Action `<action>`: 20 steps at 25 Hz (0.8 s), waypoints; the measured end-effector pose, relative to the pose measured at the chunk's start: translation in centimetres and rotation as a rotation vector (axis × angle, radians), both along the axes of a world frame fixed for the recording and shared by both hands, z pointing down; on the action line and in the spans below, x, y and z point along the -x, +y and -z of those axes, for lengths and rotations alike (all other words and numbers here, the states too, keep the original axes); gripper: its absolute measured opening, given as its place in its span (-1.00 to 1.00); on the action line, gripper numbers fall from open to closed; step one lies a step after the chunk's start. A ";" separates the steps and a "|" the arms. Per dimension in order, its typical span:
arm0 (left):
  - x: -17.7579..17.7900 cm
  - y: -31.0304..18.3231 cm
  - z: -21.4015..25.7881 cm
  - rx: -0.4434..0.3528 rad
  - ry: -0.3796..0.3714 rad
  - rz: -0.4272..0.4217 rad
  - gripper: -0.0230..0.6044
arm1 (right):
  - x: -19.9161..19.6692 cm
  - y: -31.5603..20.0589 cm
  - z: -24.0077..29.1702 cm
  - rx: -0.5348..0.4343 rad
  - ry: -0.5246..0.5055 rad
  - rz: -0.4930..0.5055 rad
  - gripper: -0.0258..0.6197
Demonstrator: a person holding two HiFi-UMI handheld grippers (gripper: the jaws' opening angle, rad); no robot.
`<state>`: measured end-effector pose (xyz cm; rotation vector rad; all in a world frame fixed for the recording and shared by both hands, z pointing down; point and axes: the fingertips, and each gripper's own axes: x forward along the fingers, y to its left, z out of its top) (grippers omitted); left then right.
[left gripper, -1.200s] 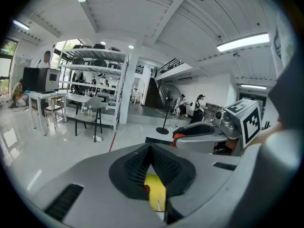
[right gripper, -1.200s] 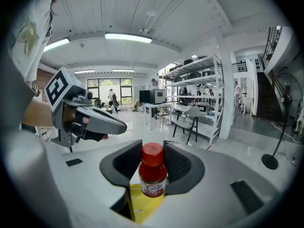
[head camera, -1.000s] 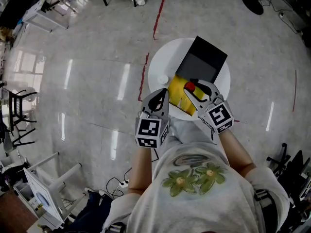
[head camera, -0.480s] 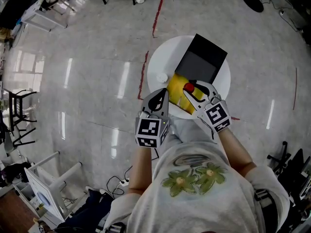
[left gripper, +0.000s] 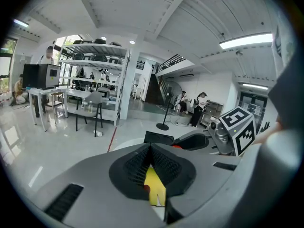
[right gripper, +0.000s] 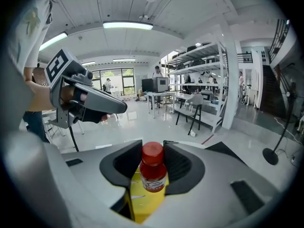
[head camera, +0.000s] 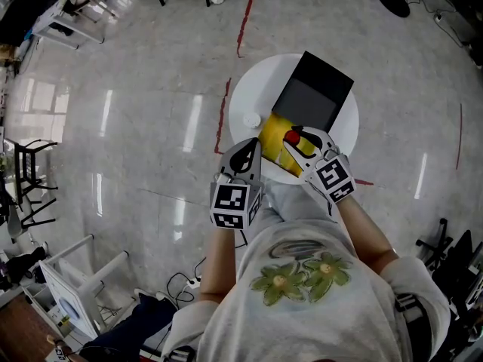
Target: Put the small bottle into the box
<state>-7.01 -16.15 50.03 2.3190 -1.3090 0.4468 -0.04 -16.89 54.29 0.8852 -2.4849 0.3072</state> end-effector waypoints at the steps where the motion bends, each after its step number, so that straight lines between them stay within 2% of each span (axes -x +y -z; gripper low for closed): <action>1: 0.1 0.0 0.0 0.001 -0.001 0.001 -0.93 | 0.1 0.0 -0.2 0.003 0.003 0.002 -0.47; 20: 0.0 -0.1 -1.2 0.021 -0.010 0.002 -0.93 | -0.1 0.4 -3.5 0.057 0.045 0.031 -0.47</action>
